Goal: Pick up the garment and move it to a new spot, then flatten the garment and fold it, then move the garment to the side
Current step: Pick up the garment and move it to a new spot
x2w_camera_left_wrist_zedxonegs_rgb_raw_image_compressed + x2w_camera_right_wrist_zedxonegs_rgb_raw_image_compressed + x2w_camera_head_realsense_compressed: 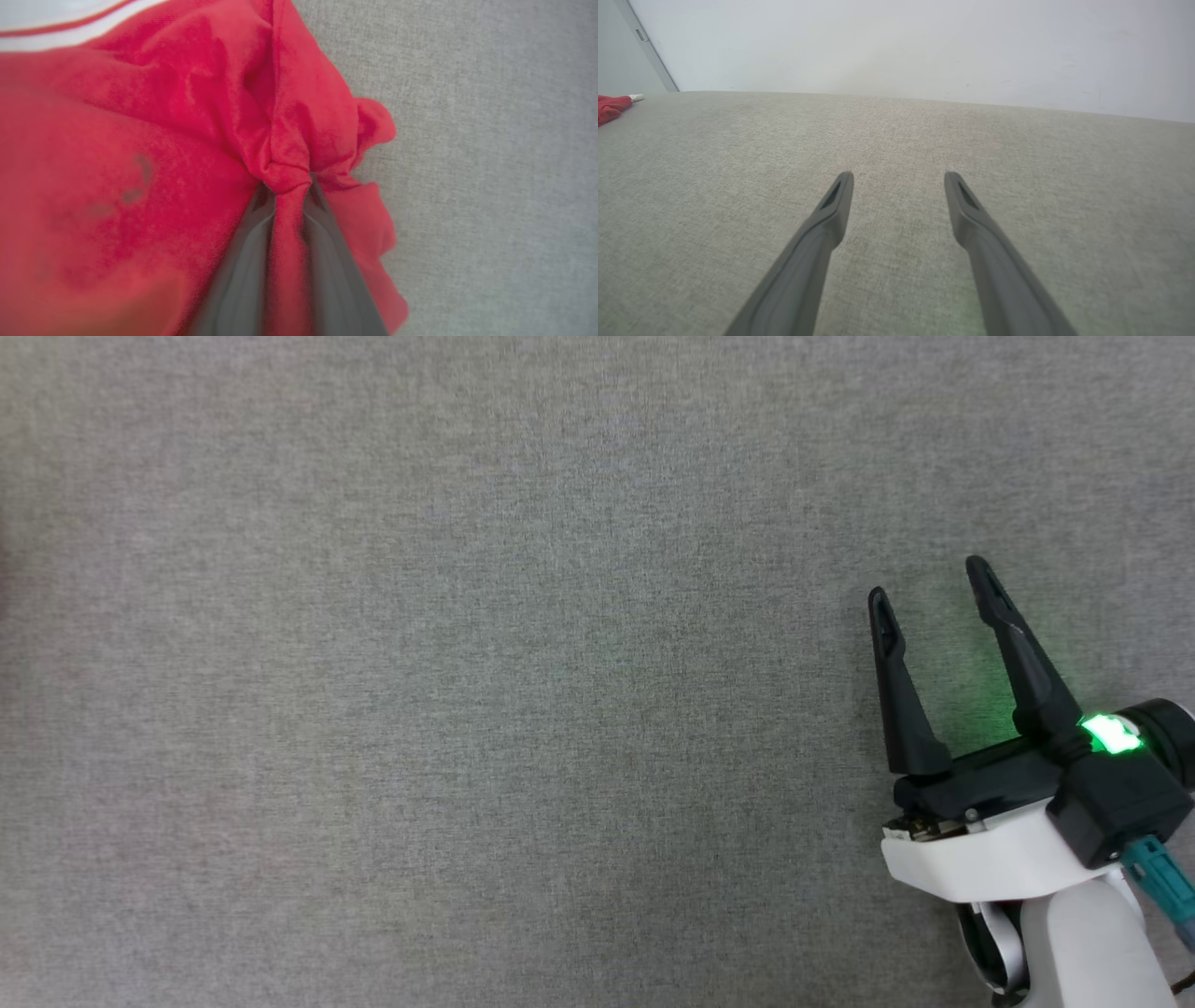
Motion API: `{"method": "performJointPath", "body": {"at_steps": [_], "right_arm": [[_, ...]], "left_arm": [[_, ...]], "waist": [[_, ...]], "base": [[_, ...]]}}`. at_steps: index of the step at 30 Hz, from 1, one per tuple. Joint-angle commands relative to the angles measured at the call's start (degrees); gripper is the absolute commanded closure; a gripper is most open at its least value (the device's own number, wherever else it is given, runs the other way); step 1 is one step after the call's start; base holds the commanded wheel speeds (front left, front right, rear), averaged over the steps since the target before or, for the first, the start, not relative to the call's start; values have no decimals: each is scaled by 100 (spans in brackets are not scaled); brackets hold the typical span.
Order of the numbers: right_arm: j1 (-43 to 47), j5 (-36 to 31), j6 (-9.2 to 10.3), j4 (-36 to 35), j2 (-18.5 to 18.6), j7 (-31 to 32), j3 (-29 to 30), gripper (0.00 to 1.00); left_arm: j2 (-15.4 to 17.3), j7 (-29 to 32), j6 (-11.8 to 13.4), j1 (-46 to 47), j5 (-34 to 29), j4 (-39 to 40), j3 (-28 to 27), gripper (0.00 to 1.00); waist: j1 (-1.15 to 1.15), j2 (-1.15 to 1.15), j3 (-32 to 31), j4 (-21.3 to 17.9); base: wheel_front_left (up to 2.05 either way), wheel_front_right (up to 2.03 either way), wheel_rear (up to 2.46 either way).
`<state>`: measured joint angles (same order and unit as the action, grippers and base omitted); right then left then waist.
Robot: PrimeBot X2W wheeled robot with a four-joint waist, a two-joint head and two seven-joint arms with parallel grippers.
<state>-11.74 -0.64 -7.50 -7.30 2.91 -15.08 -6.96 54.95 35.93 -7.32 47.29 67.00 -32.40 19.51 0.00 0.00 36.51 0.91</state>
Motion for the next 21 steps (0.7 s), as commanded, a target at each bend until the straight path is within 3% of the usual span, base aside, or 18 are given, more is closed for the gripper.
{"method": "performJointPath", "body": {"at_steps": [1,7,13,21], "right_arm": [[11,-72,2,30,-6,-14,-38,0],[123,58,2,230,-5,-14,-95,0],[321,295,3,362,-6,-13,57,0],[391,607,3,435,-3,-13,205,0]], "left_arm": [[-194,-200,-21,-93,-37,1,118,100],[95,-1147,-16,-172,-83,143,282,100],[359,-2075,-16,-308,-368,779,811,100],[346,-2725,-15,-357,-734,1777,1785,100]], "waist": [[0,0,-160,18],[0,0,-822,-14],[0,0,-1487,-62],[0,0,-2003,-160]], "base": [[0,0,0],[0,0,0],[0,0,0],[0,0,0]]}}
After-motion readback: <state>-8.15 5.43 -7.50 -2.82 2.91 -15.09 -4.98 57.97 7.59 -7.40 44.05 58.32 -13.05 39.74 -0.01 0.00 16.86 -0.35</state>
